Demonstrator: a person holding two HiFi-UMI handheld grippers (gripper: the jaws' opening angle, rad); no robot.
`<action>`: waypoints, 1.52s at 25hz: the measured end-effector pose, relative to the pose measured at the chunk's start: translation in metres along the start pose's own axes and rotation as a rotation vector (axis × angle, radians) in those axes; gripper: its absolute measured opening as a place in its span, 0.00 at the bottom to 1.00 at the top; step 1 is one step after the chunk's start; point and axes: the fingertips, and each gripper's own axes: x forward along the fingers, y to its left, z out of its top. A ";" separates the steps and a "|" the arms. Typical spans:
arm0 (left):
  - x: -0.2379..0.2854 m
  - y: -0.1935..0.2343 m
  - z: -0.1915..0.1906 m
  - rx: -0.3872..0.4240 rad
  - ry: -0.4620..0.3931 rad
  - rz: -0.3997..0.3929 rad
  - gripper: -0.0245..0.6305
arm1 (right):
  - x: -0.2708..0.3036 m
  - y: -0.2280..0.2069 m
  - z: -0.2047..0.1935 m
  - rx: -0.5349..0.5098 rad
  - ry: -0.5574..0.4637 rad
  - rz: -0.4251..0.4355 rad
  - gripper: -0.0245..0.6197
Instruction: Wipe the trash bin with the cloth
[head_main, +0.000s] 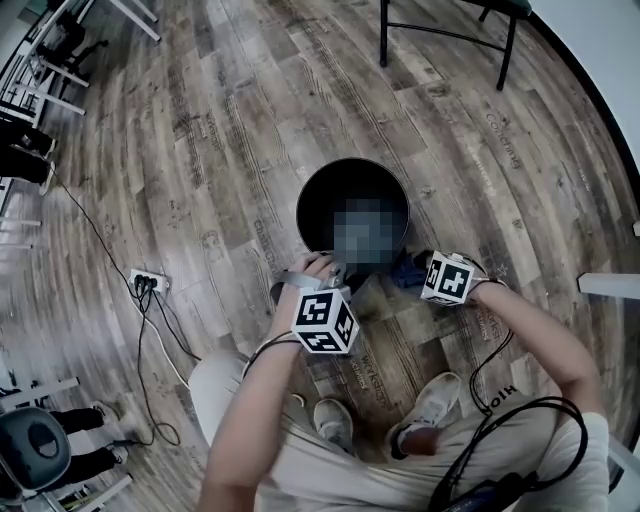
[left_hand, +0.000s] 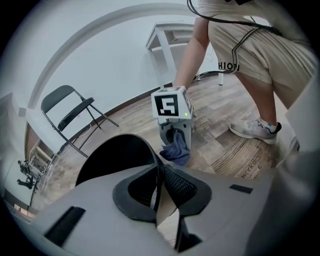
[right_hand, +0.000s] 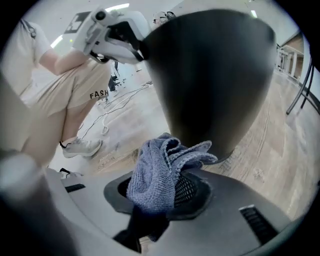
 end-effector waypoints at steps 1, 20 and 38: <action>-0.001 -0.001 -0.001 0.004 0.003 -0.008 0.12 | -0.010 0.003 0.008 -0.003 -0.017 -0.007 0.21; -0.008 -0.008 -0.016 0.005 0.073 -0.033 0.12 | -0.086 0.035 0.109 0.233 -0.207 -0.035 0.21; -0.003 -0.007 -0.017 0.016 0.069 -0.013 0.13 | 0.001 0.007 0.079 0.361 -0.149 -0.009 0.21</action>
